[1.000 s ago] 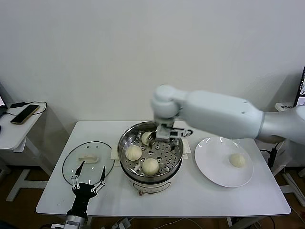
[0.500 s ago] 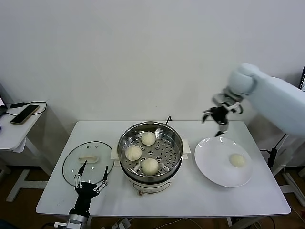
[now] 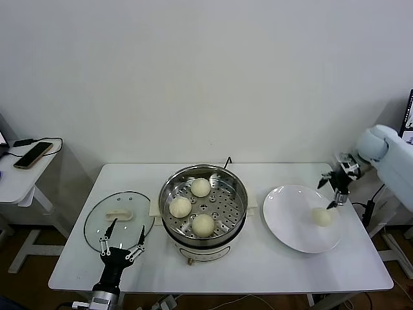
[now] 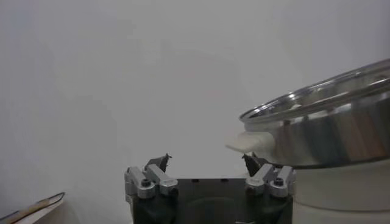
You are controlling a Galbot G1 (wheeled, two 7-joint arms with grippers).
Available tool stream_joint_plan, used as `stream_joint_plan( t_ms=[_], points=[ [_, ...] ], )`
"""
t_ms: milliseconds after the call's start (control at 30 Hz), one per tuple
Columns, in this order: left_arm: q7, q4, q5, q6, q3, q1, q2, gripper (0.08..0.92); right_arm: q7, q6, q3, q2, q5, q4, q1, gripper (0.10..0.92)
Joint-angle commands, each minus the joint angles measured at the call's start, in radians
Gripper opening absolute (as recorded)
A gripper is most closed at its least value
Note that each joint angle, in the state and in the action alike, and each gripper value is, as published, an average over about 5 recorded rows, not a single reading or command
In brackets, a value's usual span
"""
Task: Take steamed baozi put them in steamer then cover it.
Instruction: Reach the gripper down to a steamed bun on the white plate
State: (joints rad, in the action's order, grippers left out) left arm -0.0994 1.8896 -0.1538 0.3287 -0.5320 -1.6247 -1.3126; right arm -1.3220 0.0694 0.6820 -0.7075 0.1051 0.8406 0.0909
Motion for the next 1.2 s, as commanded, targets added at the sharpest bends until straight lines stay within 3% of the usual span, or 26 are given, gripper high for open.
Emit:
stream_joint_plan(
  t_ms=[33,667,933,1200],
  points=[
    [0.000,0.001,0.000,0.001,-0.003,-0.002,0.000,0.823,0.060,0.014,-0.085,-0.054,0.058,-0.136,-0.121,0.823],
    [-0.001,-0.003,0.000,0.007,-0.010,-0.007,-0.003,0.823,0.063,0.031,-0.082,-0.137,0.115,-0.191,-0.121,0.819],
    [-0.002,-0.005,0.001,0.007,-0.010,-0.005,-0.004,0.823,0.052,0.032,-0.073,-0.122,0.142,-0.172,-0.109,0.708],
    [-0.002,-0.006,0.001,0.007,-0.007,-0.001,-0.004,0.823,0.030,0.018,-0.005,-0.082,0.089,-0.101,-0.030,0.652]
  ],
)
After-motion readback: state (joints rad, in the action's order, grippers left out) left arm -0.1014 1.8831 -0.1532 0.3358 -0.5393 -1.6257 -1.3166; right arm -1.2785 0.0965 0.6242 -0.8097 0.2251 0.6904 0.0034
